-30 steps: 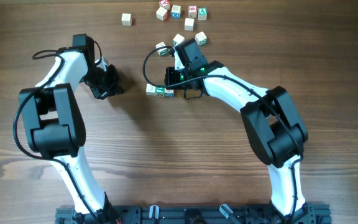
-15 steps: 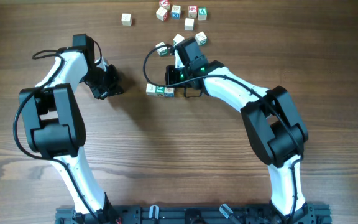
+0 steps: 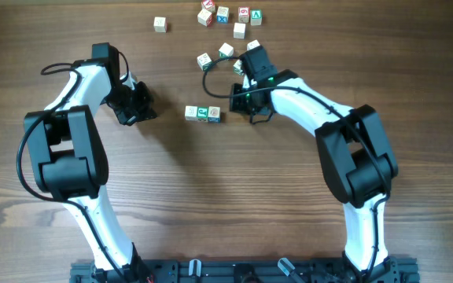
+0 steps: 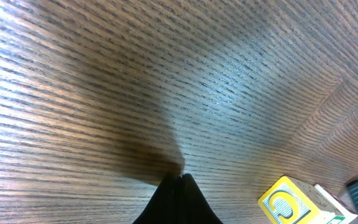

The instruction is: Form a horizontal line

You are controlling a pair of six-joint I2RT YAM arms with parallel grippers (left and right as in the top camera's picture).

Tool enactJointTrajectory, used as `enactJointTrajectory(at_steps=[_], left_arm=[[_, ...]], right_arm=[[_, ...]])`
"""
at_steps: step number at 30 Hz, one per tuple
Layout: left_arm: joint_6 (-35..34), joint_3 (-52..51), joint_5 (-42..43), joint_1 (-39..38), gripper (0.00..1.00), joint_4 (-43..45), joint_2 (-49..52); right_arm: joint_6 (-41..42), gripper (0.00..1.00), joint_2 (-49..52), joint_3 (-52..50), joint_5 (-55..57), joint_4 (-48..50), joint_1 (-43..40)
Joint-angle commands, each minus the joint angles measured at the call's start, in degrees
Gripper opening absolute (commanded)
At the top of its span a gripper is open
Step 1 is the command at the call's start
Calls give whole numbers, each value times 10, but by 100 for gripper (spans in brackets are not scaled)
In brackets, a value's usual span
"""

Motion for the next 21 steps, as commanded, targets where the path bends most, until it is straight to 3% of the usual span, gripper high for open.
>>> enactJointTrajectory(at_steps=[1, 21], left_arm=[[-3, -9, -51, 4, 4, -3, 13], [-3, -9, -51, 4, 4, -3, 13]], right_arm=[[9, 5, -22, 7, -59, -2, 14], [21, 5, -22, 7, -90, -28, 16]])
